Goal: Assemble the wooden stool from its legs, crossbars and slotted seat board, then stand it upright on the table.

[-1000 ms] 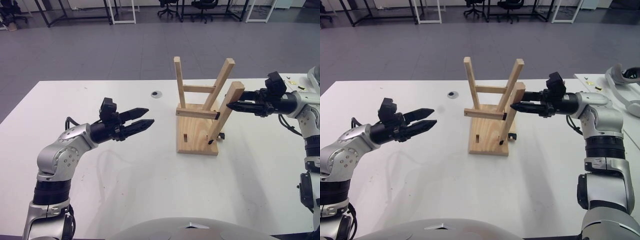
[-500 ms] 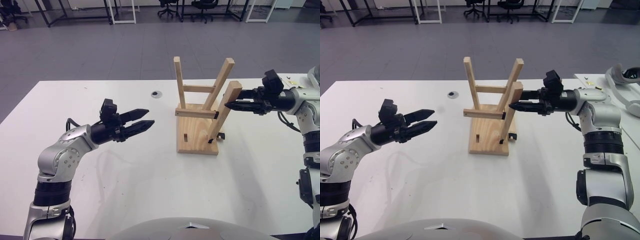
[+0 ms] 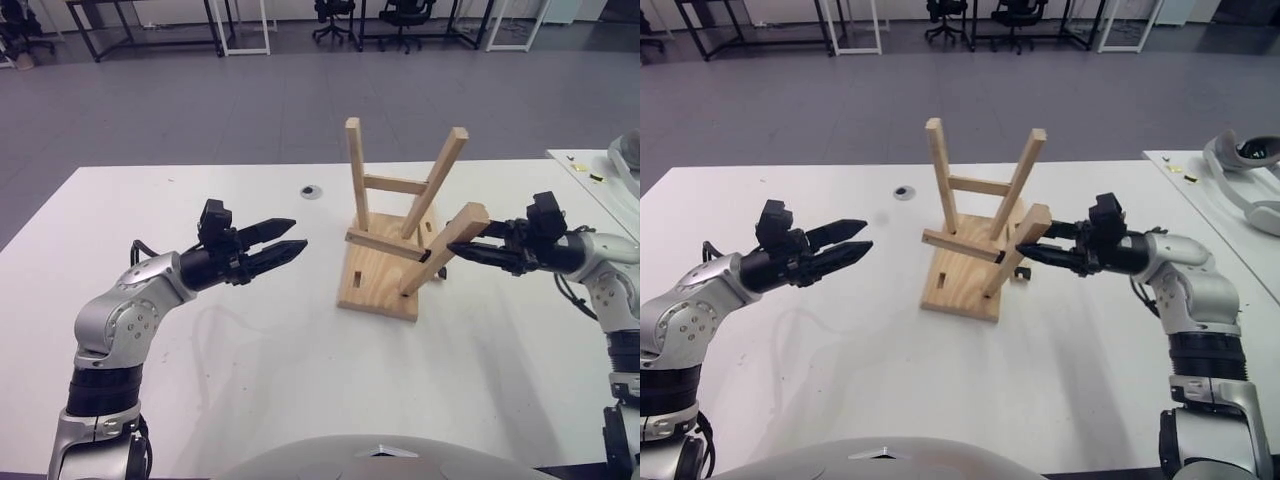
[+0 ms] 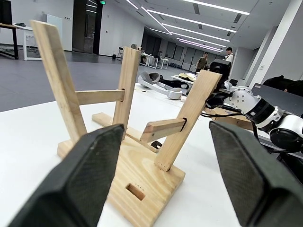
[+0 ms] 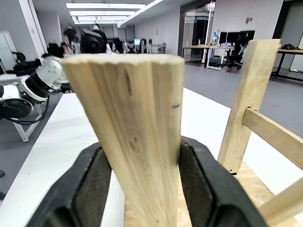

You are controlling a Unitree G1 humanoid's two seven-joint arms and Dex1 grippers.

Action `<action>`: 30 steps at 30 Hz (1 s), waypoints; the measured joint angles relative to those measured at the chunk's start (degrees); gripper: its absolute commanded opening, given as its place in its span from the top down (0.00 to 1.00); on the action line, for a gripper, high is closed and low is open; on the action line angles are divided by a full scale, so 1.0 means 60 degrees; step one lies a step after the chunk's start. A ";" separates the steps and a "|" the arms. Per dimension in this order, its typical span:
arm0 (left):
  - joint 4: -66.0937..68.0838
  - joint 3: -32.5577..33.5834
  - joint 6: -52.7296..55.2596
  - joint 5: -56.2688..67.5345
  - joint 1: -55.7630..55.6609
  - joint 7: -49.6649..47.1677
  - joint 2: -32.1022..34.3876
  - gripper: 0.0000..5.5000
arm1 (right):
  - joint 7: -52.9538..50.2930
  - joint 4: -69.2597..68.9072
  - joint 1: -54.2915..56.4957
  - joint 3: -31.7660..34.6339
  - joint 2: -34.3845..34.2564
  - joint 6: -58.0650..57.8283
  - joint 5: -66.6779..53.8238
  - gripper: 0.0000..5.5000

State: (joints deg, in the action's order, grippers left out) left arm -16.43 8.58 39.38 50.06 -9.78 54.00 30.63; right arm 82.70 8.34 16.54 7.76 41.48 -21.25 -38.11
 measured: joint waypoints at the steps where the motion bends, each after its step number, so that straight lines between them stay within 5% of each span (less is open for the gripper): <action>1: 0.0000 -0.0001 0.0019 0.0004 -0.0001 -0.0010 0.0000 0.40 | -0.0023 0.0022 -0.0013 -0.0012 -0.0010 0.0003 -0.0026 0.62; 19: -0.0333 -0.0004 -0.0158 0.0166 0.0275 -0.0922 -0.0494 0.40 | -0.1787 -0.0283 0.0174 -0.0995 0.0139 0.0829 -0.0018 0.62; 24: -0.0389 -0.0001 -0.0397 0.0143 0.0403 -0.0996 -0.0578 0.40 | -0.1741 0.1095 -0.0695 -0.2207 0.0448 -0.0260 0.1425 0.42; 30: -0.0390 -0.0032 -0.0590 0.0141 0.0500 -0.1005 -0.0611 0.40 | -0.1353 0.1205 0.0262 -0.2048 0.0694 -0.0038 0.1940 0.26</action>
State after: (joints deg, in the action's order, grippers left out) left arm -18.77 8.38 35.84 50.91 -6.78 47.97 26.97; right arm 74.59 15.57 18.12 -4.52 45.65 -21.48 -26.48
